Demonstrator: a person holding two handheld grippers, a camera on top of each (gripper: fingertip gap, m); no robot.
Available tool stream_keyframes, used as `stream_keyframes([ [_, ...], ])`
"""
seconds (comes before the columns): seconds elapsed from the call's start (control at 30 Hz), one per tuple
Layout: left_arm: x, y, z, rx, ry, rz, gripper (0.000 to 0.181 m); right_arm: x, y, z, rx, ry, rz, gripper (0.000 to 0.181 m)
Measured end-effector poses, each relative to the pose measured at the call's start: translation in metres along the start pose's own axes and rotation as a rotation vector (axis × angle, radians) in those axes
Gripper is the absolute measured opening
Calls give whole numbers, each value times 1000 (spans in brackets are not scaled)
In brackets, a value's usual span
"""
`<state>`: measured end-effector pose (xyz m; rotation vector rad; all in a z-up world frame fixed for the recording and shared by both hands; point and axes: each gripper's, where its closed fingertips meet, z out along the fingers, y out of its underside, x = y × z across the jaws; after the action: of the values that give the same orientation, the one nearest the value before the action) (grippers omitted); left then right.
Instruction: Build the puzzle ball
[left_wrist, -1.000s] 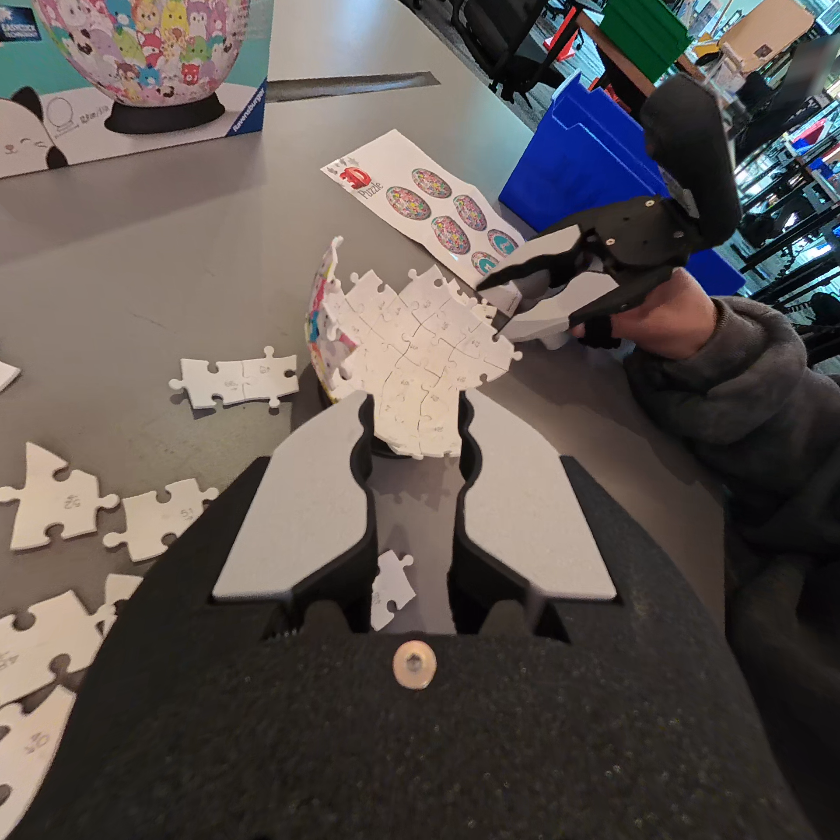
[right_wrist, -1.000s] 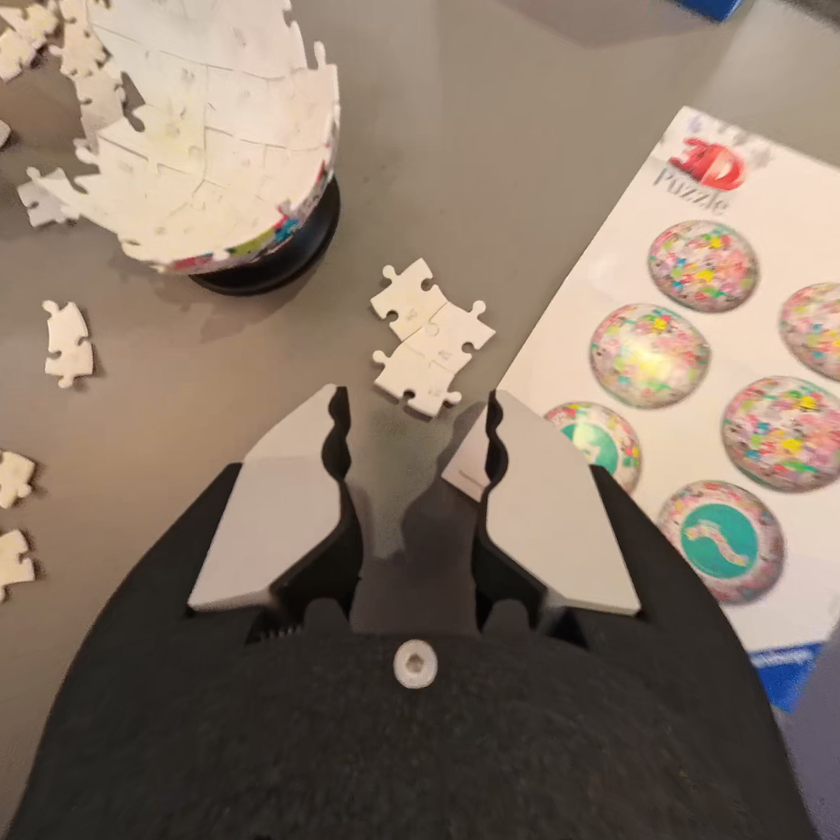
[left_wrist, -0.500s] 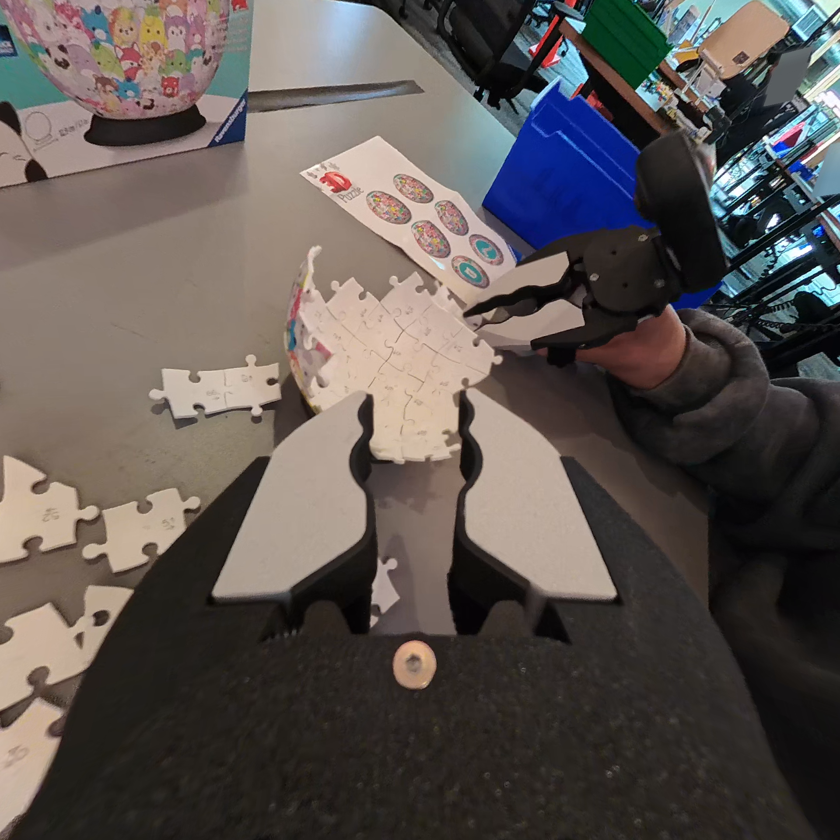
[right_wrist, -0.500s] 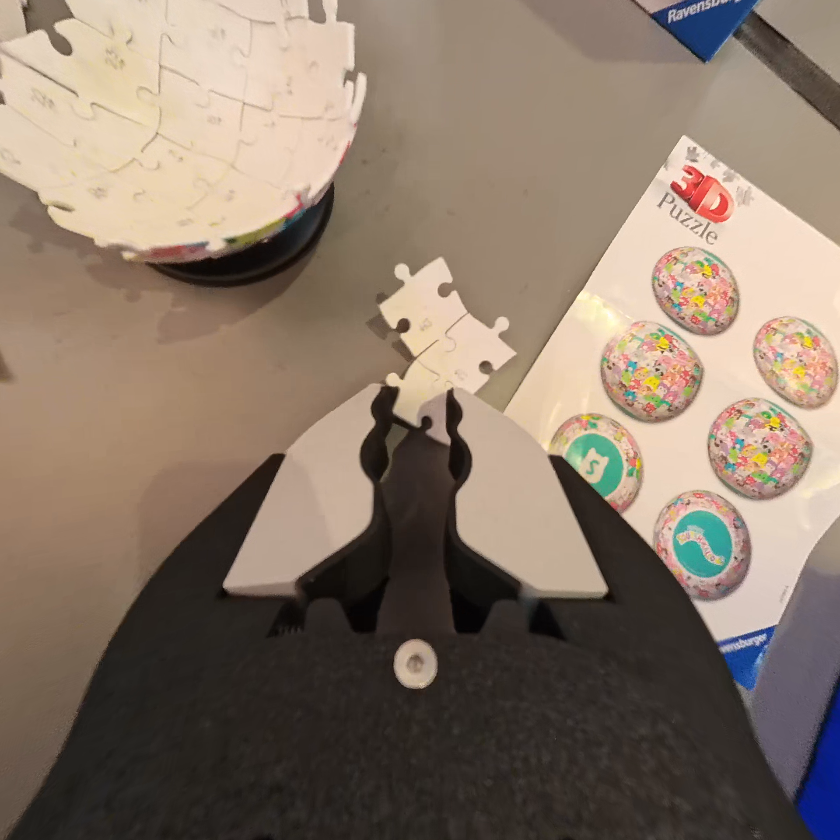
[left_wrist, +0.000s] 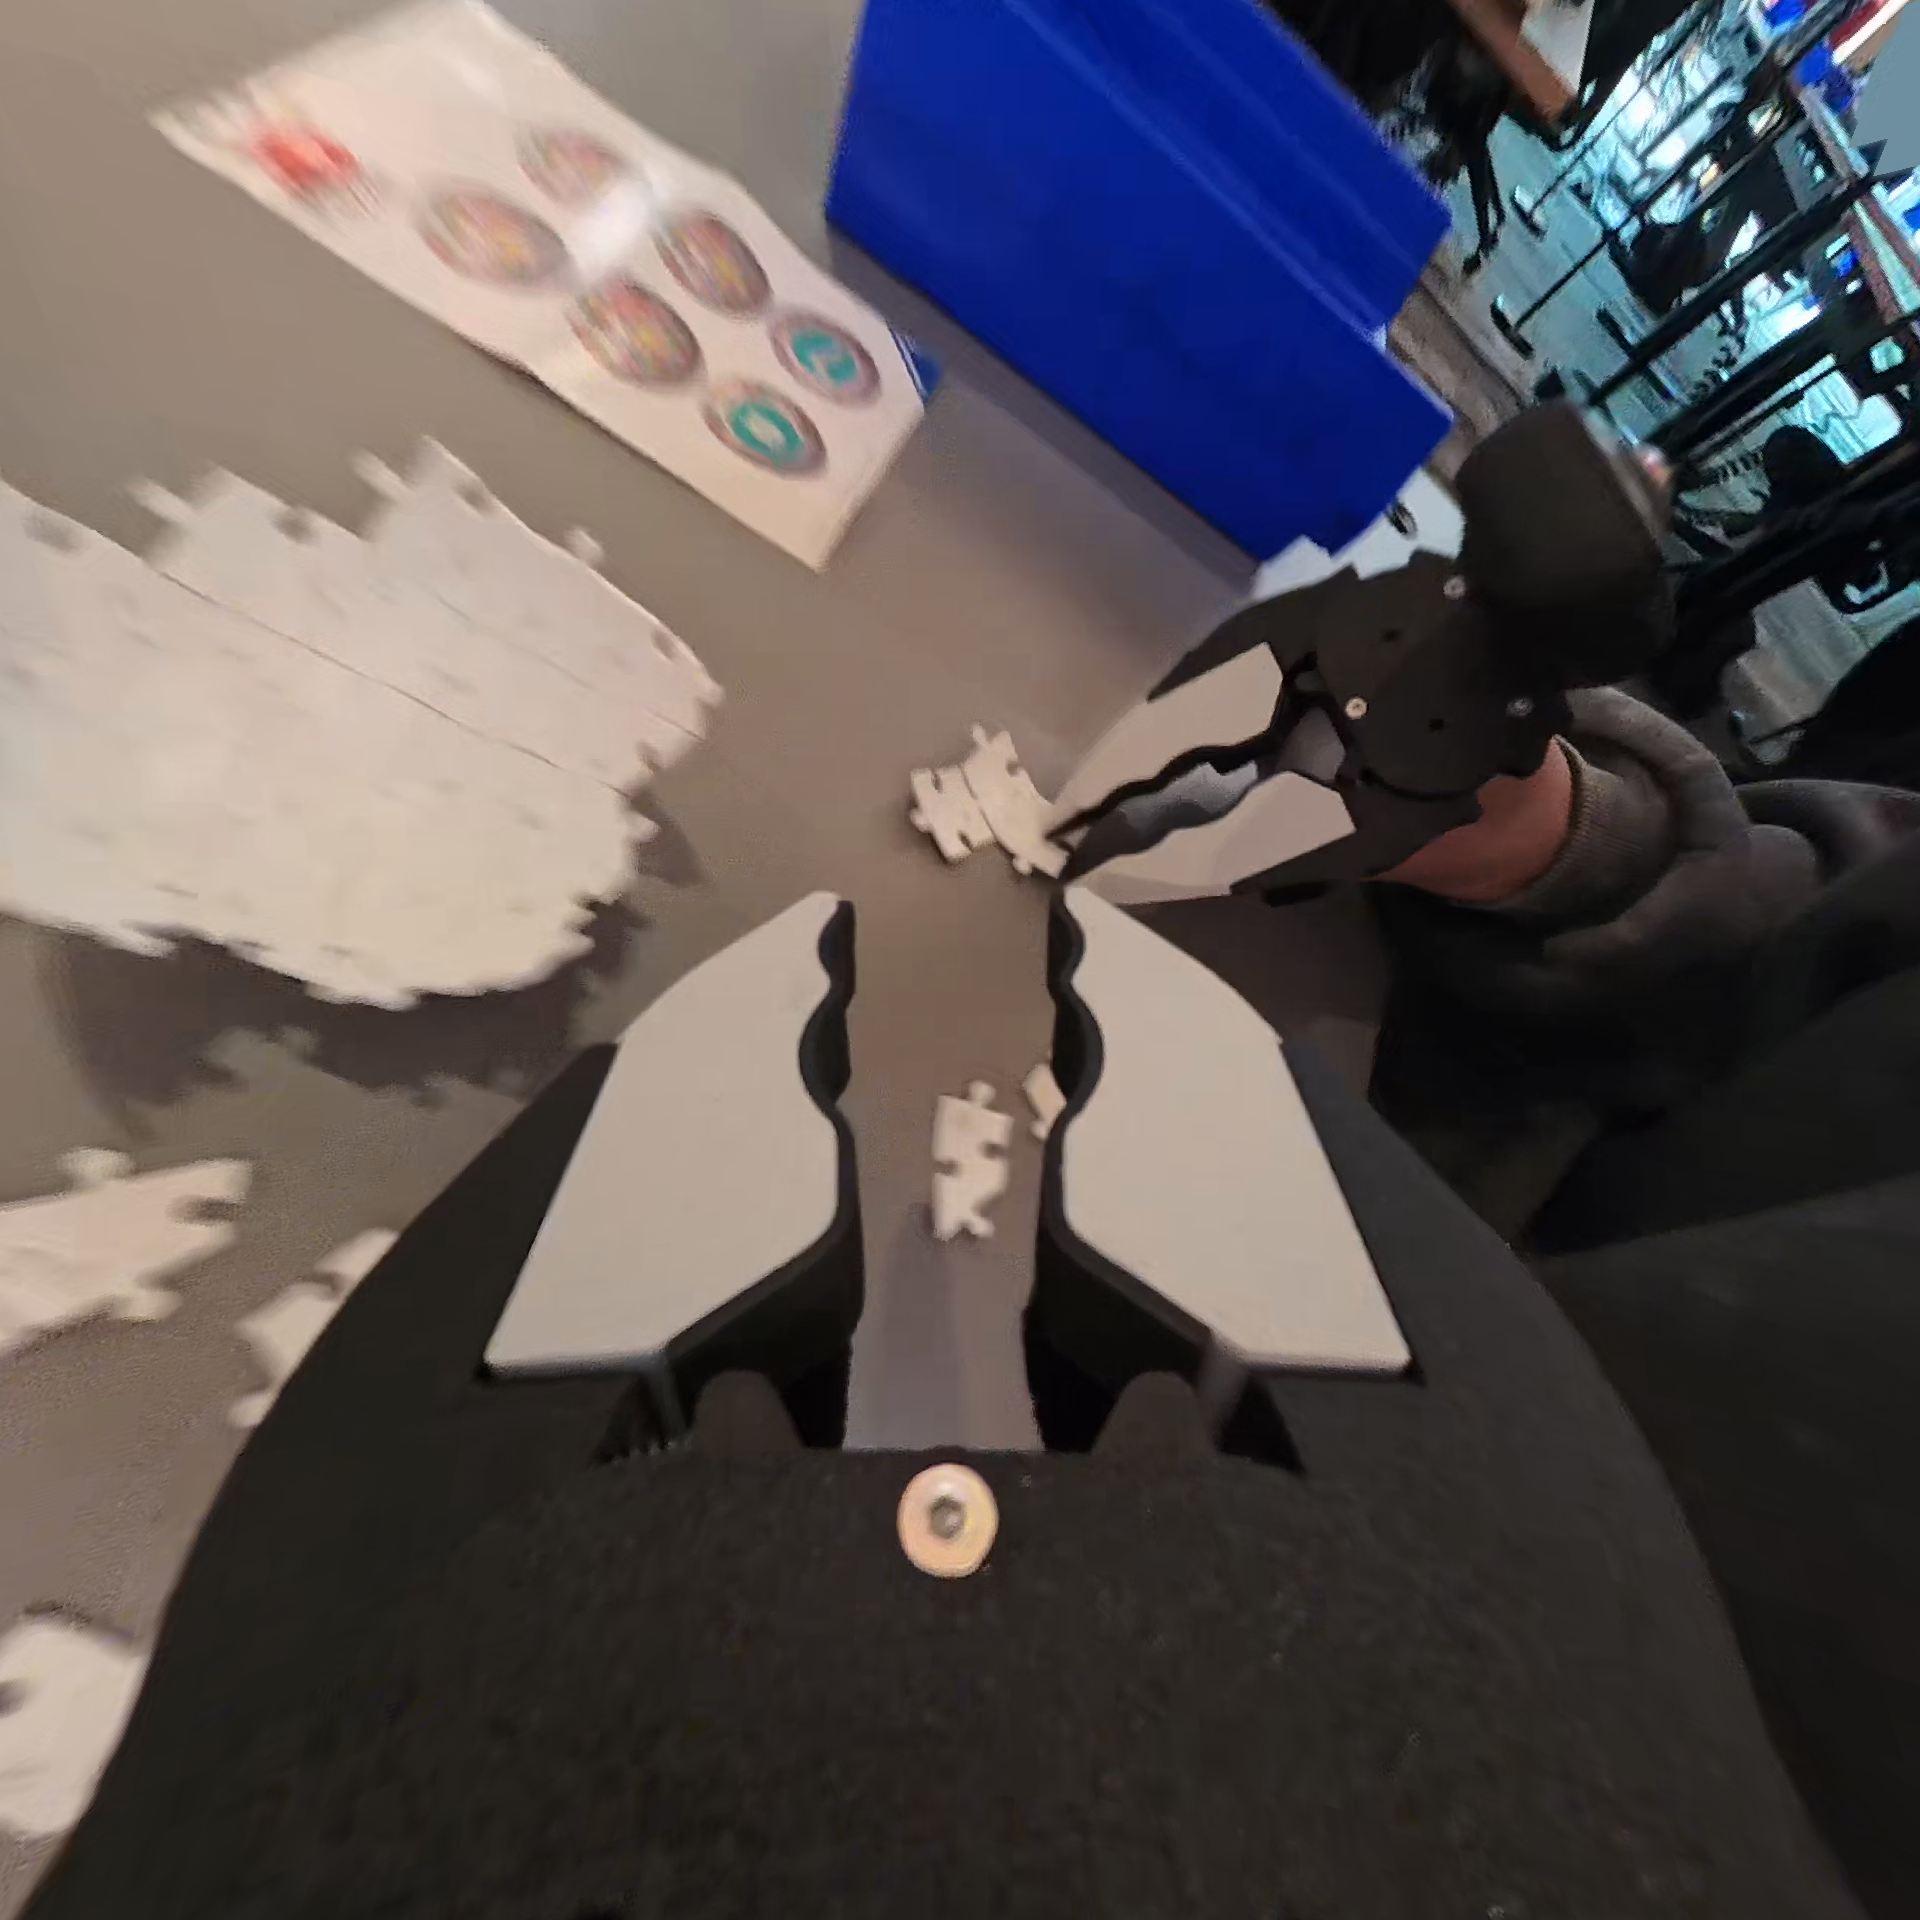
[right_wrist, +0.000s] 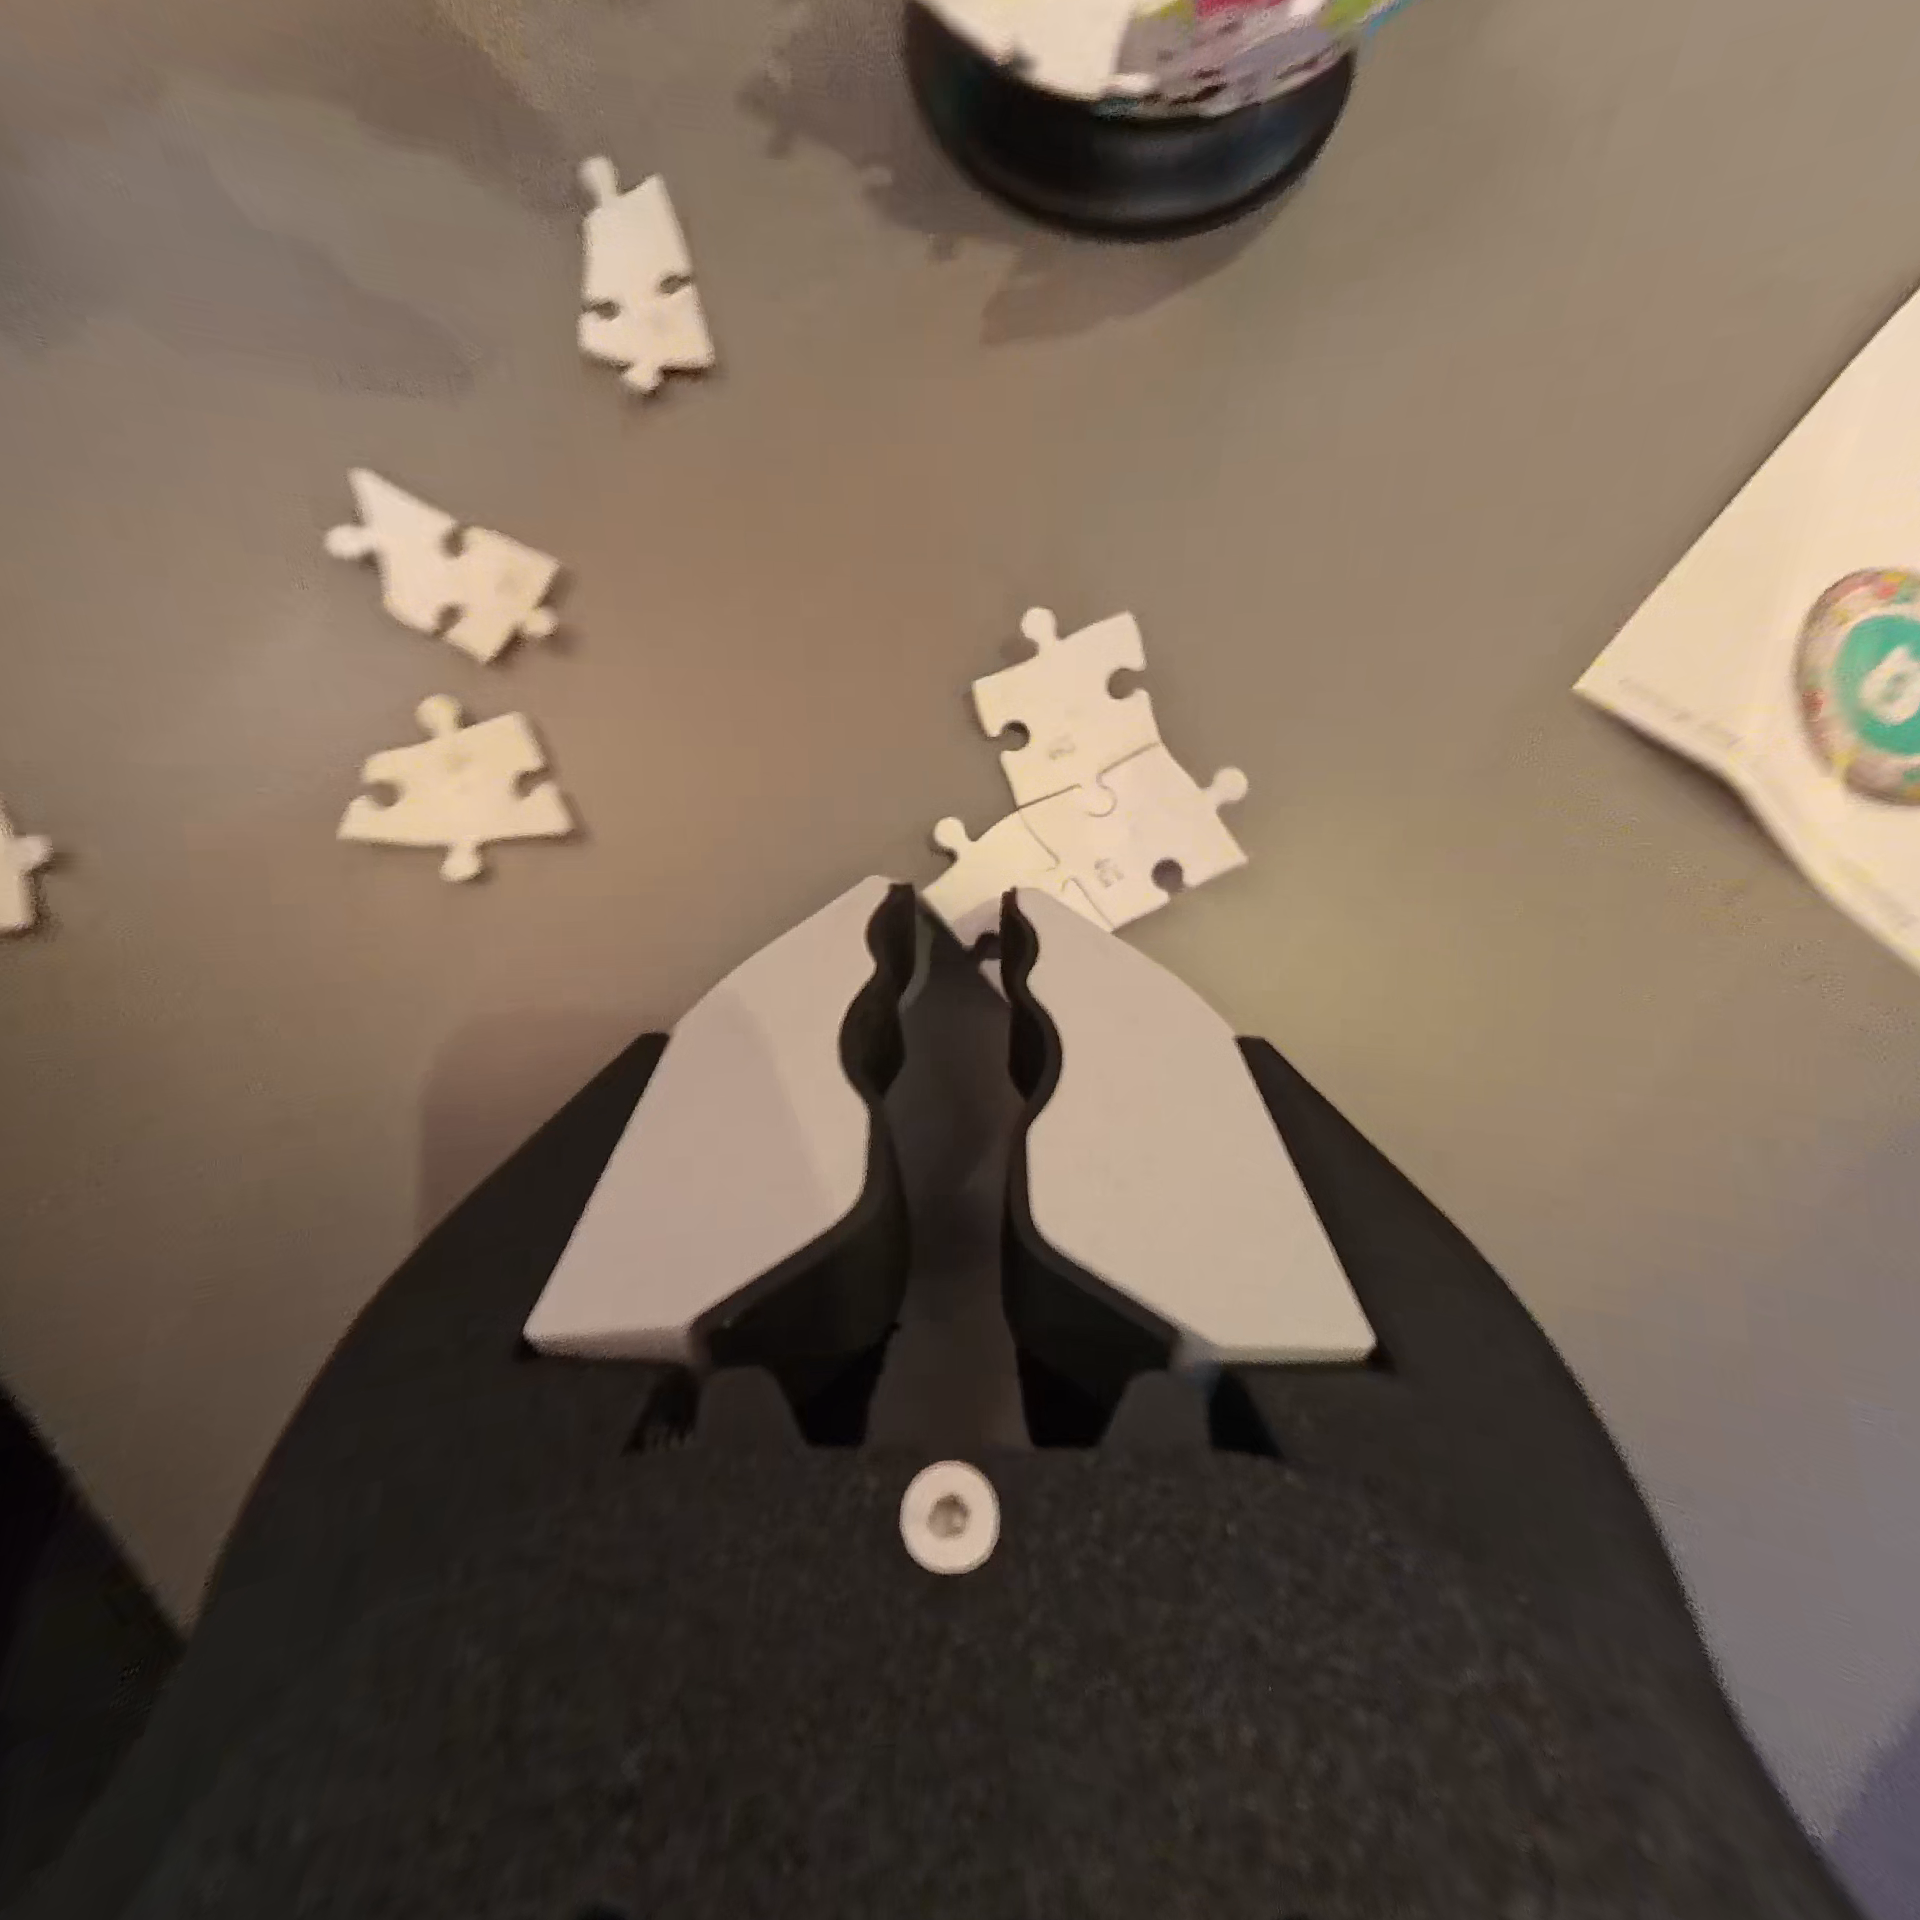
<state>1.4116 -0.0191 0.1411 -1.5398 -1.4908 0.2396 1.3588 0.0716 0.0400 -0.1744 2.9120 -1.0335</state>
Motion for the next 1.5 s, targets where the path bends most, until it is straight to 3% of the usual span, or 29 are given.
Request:
stream_keyframes([
  [0.1,32,26,31,-94,83,-54,35,-17,6,-11,44,-19,0,19],
  [0.27,37,38,80,-224,19,31,35,6,6,-30,123,9,7,23],
  [0.43,47,42,102,-262,23,61,37,34,3,-31,174,-167,186,21],
  [0.6,55,54,120,-283,-36,159,24,33,10,-11,54,-233,122,23],
  [0.87,50,62,132,-316,-38,115,1,29,1,-2,23,-287,131,19],
  [1.27,44,57,126,-304,-70,133,0,18,-4,-13,45,-357,157,2],
  [1.5,24,23,105,-201,-87,161,36,13,-9,-23,60,-304,4,1],
])
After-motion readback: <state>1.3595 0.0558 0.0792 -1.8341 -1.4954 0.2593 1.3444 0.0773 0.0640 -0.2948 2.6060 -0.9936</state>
